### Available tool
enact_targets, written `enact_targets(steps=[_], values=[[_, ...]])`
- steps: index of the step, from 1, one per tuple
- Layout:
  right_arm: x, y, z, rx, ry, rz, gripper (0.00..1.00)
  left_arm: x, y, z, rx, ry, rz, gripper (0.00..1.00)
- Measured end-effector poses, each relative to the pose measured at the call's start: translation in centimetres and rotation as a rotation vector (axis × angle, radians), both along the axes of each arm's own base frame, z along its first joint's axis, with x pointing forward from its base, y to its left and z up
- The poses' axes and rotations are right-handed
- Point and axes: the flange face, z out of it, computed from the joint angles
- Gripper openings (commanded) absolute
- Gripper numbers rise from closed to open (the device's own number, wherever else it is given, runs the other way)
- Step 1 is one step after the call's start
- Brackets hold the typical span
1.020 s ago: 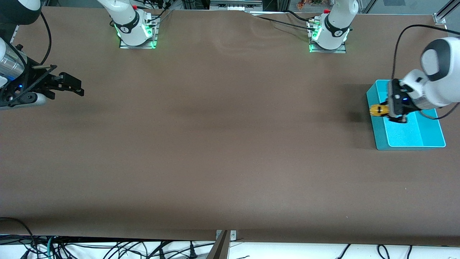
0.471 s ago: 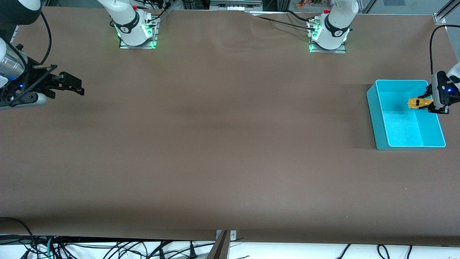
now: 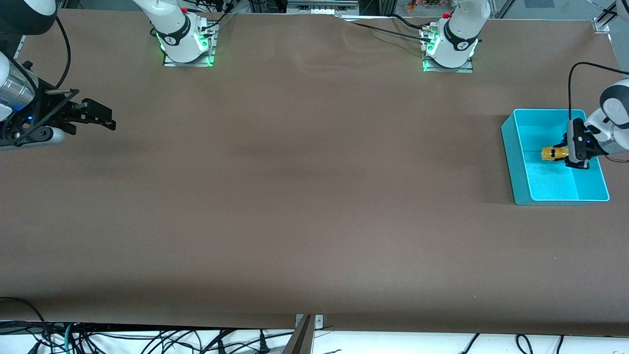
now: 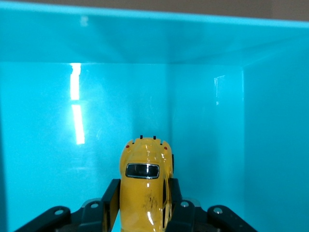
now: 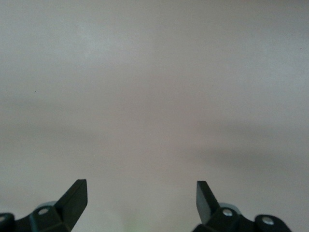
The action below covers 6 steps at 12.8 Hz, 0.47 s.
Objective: Wind and store yellow beetle car
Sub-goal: 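Lower the car into the cyan tray and open the left gripper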
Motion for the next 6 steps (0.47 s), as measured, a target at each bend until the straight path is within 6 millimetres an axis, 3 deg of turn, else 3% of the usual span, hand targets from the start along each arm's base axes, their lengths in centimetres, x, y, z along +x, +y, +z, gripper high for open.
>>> enact_targets(steps=[4,6], values=[[0.0,0.0,0.0,0.000,0.001,0.000,1.00,0.2,0.0,-3.1,0.009,-0.007,-0.002,0.08],[0.0,0.0,-0.1,0.000,0.002,0.000,1.00,0.1,0.1,-3.5,0.006,-0.011,0.007,0.10]])
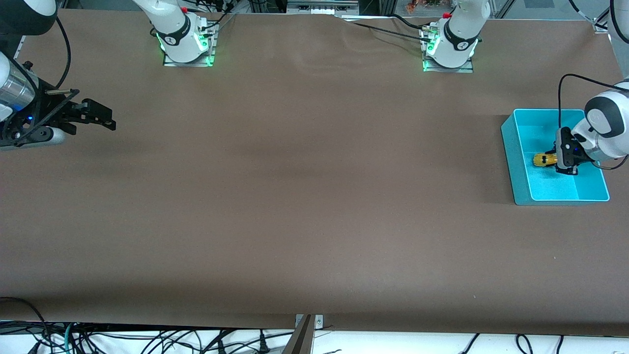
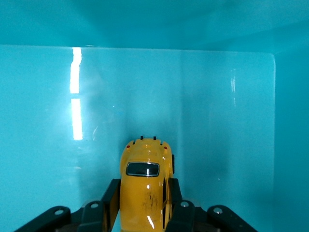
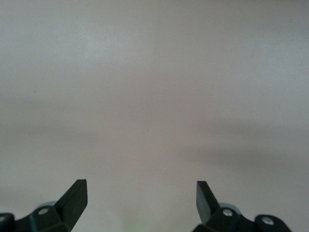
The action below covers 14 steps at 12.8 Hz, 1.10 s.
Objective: Wind and store yellow beetle car
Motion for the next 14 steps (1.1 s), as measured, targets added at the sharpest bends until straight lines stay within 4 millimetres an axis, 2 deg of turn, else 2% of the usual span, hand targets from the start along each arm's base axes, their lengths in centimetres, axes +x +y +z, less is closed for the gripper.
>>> enact_targets(steps=[1,2,3,4,7,8,10,14], values=[[0.0,0.0,0.0,0.000,0.001,0.000,1.00,0.0,0.1,0.0,-0.003,-0.003,0.008,0.11],[0.0,0.0,0.0,0.000,0.001,0.000,1.00,-0.1,0.1,0.0,-0.007,-0.006,0.016,0.28],[0.0,0.0,0.0,0.000,0.002,0.000,1.00,-0.1,0.2,0.0,-0.012,-0.009,0.026,0.84],[0.0,0.0,0.0,0.000,0.002,0.000,1.00,-0.2,0.3,0.0,-0.016,-0.013,0.035,1.00],[0.0,0.0,0.0,0.000,0.002,0.000,1.00,0.0,-0.2,-0.6,-0.038,0.000,0.042,1.00],[0.0,0.0,0.0,0.000,0.002,0.000,1.00,0.2,-0.3,-0.1,-0.050,0.016,0.042,1.00],[0.0,0.0,-0.1,-0.001,0.002,0.000,1.00,0.9,-0.2,2.8,-0.083,0.059,0.054,1.00],[0.0,0.0,-0.1,-0.001,0.003,0.000,1.00,2.1,-0.7,10.9,-0.099,0.106,0.156,1.00]])
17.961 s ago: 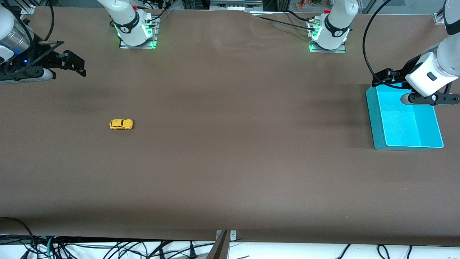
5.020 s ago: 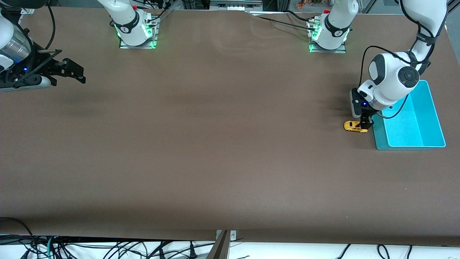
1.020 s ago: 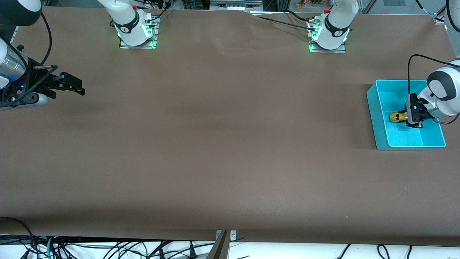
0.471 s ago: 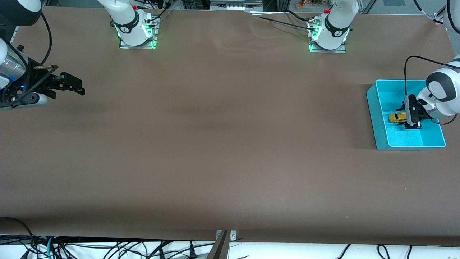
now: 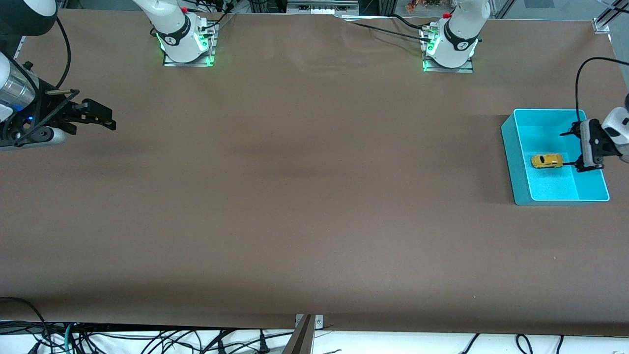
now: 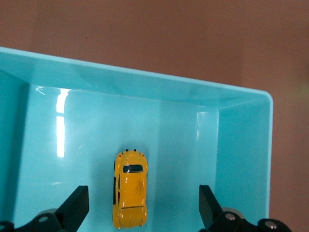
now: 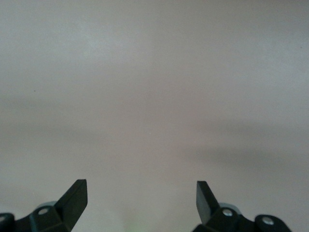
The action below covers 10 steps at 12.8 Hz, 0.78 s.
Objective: Wind and store yellow beetle car
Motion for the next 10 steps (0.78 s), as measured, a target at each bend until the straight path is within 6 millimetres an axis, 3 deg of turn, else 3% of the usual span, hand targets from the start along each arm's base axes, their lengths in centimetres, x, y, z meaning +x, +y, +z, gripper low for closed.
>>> enact_targets(steps=[2,5,10], values=[[0.0,0.0,0.0,0.000,0.000,0.000,1.00,0.9,-2.2,2.4,0.028,0.019,0.095,1.00],[0.0,0.0,0.0,0.000,0.000,0.000,1.00,3.1,-7.7,5.2,0.094,0.026,0.261,1.00],[0.0,0.0,0.0,0.000,0.001,-0.001,1.00,6.3,-21.3,12.4,0.181,-0.037,0.509,1.00]])
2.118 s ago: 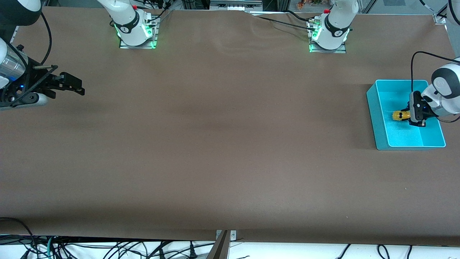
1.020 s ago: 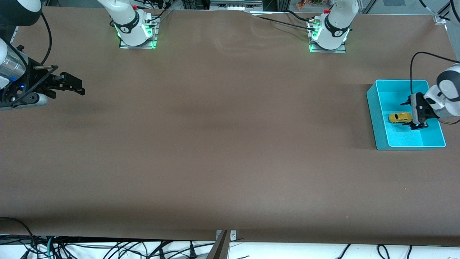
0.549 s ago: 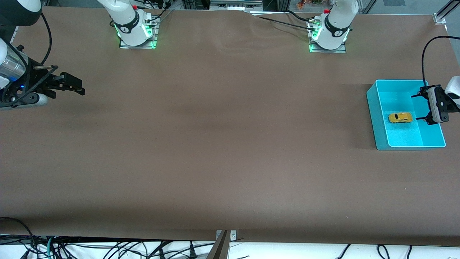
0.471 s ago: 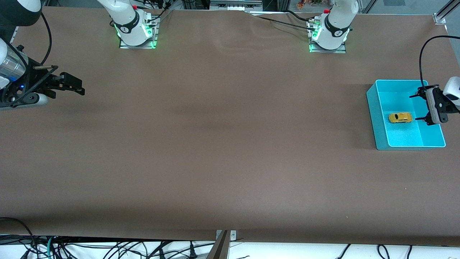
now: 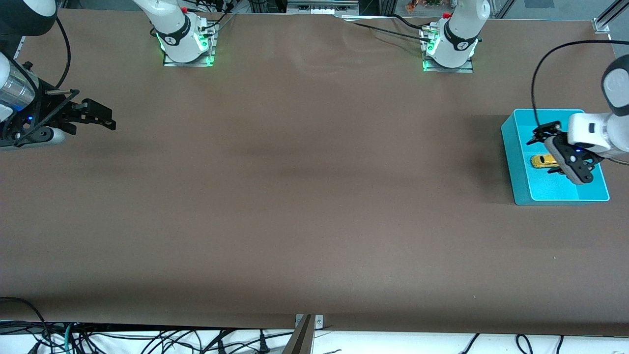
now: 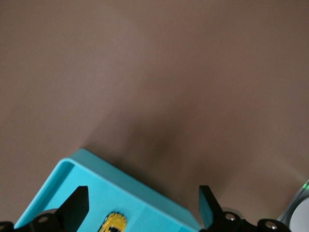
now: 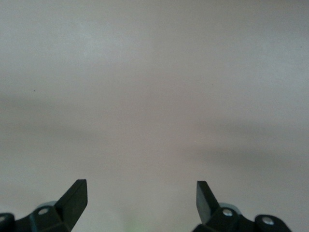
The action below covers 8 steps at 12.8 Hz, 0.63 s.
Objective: Wind and store yellow beetle car
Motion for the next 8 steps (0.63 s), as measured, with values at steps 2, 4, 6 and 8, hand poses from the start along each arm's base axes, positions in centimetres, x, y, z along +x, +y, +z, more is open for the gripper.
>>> enact_targets(steps=[2,4,6,8], values=[[0.0,0.0,0.0,0.000,0.000,0.000,1.00,0.4,-5.1,2.8,0.024,-0.017,0.097,1.00],[0.0,0.0,0.0,0.000,0.000,0.000,1.00,0.3,-9.8,6.3,0.047,-0.024,0.226,1.00],[0.0,0.0,0.0,0.000,0.001,0.000,1.00,-0.2,-13.3,9.4,0.067,-0.020,0.365,1.00],[0.0,0.0,0.0,0.000,0.001,0.000,1.00,-0.9,-14.8,11.6,0.095,0.014,0.507,1.00]])
